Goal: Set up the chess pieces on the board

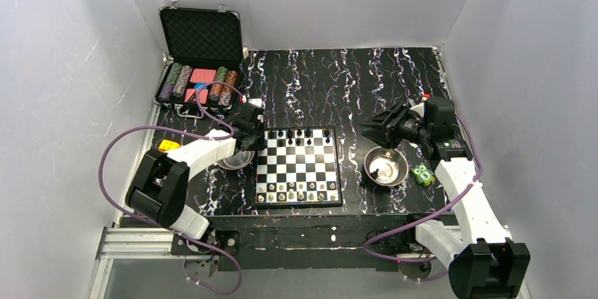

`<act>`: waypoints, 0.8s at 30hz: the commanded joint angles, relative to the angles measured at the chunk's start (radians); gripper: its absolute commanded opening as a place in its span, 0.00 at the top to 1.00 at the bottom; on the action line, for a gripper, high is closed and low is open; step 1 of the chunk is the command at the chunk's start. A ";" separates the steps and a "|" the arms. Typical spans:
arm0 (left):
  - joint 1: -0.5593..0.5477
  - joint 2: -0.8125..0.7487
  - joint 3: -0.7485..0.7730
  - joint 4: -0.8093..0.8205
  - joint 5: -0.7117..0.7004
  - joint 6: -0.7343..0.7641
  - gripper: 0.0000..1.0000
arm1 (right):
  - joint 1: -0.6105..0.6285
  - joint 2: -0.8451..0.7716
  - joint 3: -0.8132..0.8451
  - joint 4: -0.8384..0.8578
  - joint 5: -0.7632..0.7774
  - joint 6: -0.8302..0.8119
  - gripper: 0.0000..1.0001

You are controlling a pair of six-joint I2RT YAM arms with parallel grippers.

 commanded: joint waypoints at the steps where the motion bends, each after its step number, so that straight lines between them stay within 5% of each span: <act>1: 0.019 -0.031 -0.016 -0.007 -0.030 -0.009 1.00 | -0.004 -0.001 -0.011 0.015 -0.020 -0.020 0.49; 14: 0.051 -0.132 -0.053 -0.048 -0.043 0.002 1.00 | -0.005 0.005 -0.015 0.015 -0.024 -0.019 0.49; 24: 0.052 -0.066 0.036 -0.034 0.035 0.007 1.00 | -0.005 0.004 -0.012 0.013 -0.028 -0.019 0.49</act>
